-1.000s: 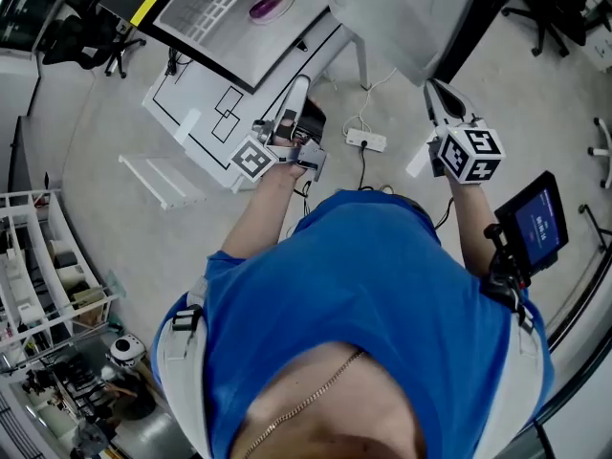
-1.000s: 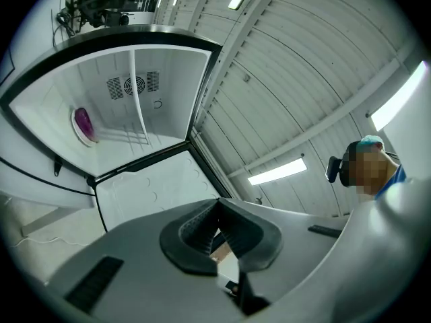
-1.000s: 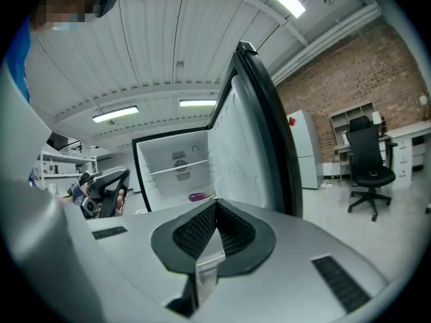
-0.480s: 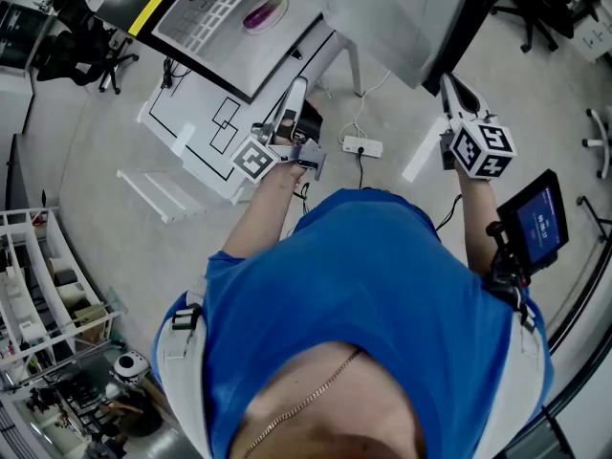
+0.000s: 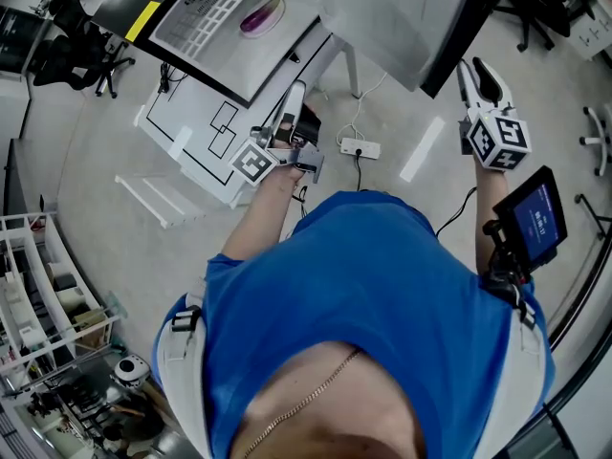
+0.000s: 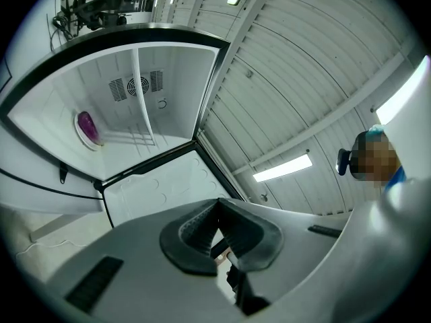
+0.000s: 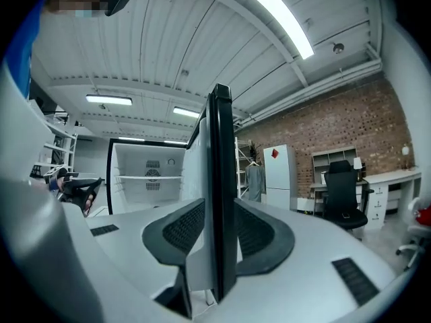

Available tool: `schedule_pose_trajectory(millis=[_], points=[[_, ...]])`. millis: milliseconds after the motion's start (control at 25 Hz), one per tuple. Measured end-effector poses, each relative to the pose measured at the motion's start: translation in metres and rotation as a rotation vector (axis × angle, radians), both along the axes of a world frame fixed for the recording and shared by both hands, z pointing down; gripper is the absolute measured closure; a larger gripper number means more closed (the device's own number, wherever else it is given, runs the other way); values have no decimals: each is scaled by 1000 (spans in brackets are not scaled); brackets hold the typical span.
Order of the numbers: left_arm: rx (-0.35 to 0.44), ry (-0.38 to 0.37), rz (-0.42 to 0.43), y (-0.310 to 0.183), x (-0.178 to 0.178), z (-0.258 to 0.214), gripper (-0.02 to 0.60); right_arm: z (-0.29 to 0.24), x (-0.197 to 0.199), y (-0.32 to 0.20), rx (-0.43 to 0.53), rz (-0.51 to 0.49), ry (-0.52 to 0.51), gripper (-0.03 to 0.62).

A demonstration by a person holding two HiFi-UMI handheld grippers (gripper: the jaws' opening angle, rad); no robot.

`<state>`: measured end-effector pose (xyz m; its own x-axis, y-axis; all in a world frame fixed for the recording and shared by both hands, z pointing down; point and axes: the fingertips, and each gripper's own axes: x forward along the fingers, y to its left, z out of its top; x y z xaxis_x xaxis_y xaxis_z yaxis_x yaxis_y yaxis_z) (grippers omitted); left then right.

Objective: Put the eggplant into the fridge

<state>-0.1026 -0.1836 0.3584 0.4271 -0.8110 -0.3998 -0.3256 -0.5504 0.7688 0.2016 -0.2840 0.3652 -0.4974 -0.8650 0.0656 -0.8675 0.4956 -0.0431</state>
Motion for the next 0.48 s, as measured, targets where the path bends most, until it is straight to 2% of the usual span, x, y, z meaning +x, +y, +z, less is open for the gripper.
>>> schedule_pose_trajectory(millis=[160,320,480], points=[[-11,-1,-13,-1,-4,5,574,1,-5,-21,12,-48,62,404],[-23,-5,-33,3,-10,6,574,1,-10,-38,16,-75,122,398],[-32,-12,-64,10,-15,6,574,-3,-14,-44,23,-84,134,399]])
